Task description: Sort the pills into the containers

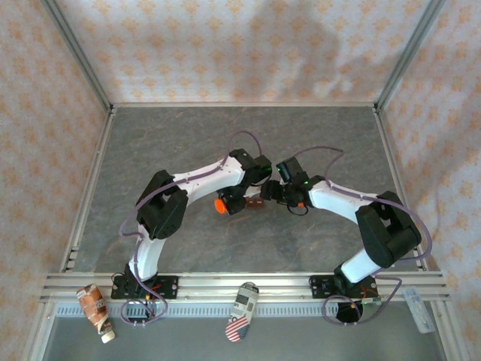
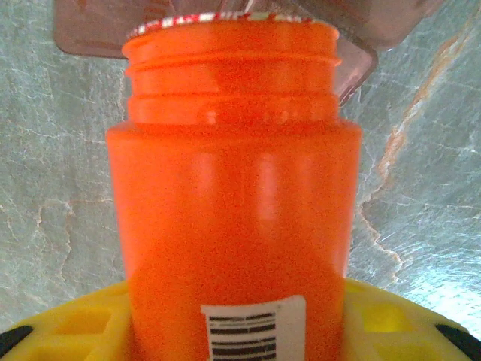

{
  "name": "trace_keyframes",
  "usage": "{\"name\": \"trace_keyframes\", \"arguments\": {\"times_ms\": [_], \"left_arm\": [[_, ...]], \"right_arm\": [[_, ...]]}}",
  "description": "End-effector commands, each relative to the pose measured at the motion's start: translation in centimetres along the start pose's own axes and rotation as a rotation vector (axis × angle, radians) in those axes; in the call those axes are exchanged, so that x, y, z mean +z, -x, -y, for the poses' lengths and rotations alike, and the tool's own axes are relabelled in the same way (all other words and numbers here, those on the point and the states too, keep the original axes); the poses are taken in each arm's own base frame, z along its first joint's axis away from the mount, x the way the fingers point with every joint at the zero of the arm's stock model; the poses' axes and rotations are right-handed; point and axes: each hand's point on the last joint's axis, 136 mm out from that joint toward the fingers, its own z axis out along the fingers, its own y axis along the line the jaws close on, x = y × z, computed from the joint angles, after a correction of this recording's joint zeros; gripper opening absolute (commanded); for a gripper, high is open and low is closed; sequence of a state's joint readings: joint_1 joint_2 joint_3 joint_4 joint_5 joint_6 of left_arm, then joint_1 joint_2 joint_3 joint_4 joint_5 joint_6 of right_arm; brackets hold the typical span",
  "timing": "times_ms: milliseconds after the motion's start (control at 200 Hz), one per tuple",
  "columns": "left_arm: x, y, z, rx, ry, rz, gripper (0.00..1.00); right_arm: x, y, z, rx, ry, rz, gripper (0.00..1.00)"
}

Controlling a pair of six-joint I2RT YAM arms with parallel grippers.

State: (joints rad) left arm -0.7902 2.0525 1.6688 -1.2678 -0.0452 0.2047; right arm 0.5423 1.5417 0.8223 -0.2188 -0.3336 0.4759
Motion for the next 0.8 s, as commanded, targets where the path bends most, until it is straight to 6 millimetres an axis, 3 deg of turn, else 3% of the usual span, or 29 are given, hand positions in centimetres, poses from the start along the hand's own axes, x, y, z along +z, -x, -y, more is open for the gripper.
{"name": "trace_keyframes", "arguments": {"times_ms": [0, 796], "left_arm": [[-0.31, -0.24, -0.42, 0.033, 0.035, -0.031, 0.0], [-0.14, 0.07, 0.1, 0.066, 0.052, -0.05, 0.0]], "right_arm": [[0.46, -0.35, 0.6, 0.011, -0.011, -0.008, 0.7], [0.67, -0.72, 0.79, 0.015, -0.009, -0.015, 0.7]]}}
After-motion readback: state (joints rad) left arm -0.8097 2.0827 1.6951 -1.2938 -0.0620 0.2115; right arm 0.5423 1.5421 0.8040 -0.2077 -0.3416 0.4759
